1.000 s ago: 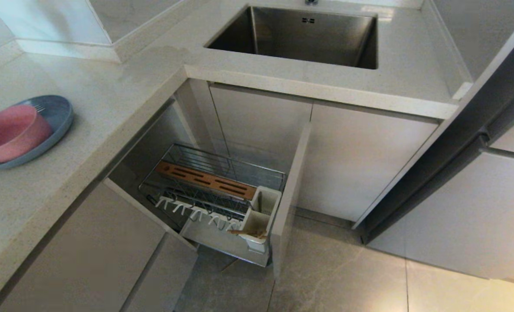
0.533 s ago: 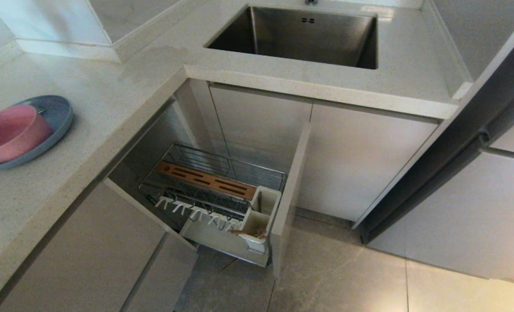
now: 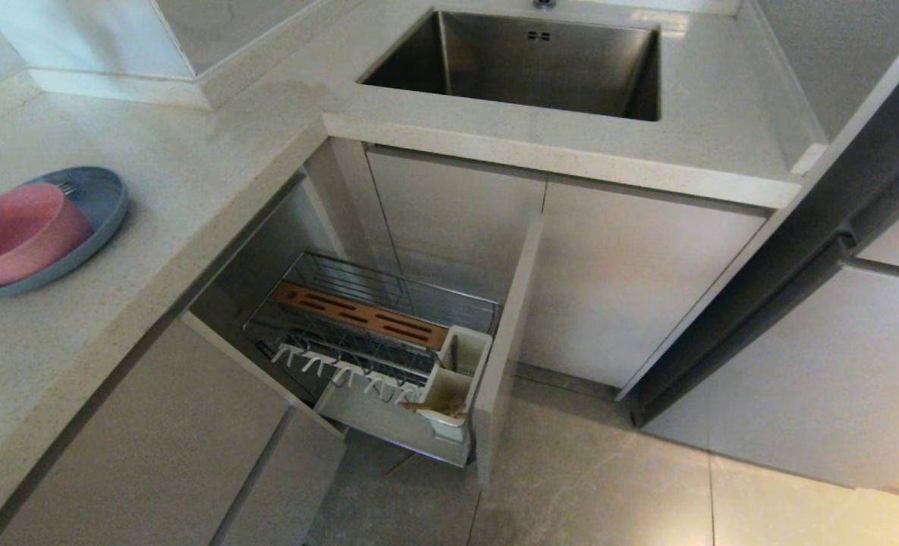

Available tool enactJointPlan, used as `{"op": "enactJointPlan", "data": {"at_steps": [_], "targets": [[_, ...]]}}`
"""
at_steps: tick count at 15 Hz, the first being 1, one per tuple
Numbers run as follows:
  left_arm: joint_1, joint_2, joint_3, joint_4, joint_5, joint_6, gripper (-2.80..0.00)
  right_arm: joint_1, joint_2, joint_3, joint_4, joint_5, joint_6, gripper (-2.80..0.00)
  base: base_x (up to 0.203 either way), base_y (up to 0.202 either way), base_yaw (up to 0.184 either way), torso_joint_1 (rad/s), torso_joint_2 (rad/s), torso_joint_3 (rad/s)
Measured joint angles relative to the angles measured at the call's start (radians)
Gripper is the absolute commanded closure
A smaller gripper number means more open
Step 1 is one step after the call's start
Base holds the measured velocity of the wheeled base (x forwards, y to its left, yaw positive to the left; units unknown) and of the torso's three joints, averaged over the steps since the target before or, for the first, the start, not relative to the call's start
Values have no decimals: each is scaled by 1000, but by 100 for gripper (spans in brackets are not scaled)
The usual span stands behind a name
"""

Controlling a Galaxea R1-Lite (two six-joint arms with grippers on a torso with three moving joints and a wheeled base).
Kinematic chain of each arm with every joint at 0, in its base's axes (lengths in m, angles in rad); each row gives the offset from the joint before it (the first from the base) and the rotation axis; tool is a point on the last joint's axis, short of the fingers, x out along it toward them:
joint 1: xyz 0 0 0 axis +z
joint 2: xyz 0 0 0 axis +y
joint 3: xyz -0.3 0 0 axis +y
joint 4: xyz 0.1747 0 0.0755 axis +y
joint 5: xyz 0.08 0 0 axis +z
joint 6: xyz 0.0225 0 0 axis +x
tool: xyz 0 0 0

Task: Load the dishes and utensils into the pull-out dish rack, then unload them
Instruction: Take the fork out of the cupboard

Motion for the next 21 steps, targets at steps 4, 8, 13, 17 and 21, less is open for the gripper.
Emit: {"op": "enactJointPlan", "data": {"at_steps": [4, 8, 13, 17, 21], "targets": [[7, 5, 0, -14, -80, -6, 0, 0, 0, 0, 0, 0, 0, 0, 0, 0, 0, 0, 0, 0], [11, 12, 0, -31, -171, -6, 0, 0, 0, 0, 0, 0, 0, 0, 0, 0, 0, 0, 0, 0], [19, 28, 0, -53, -182, 5, 0, 0, 0, 0, 0, 0, 0, 0, 0, 0, 0, 0, 0, 0], [28, 43, 0, -83, -181, 12, 0, 0, 0, 0, 0, 0, 0, 0, 0, 0, 0, 0, 0, 0], [32, 58, 0, -98, -183, 42, 0, 0, 0, 0, 0, 0, 0, 0, 0, 0, 0, 0, 0, 0]]}}
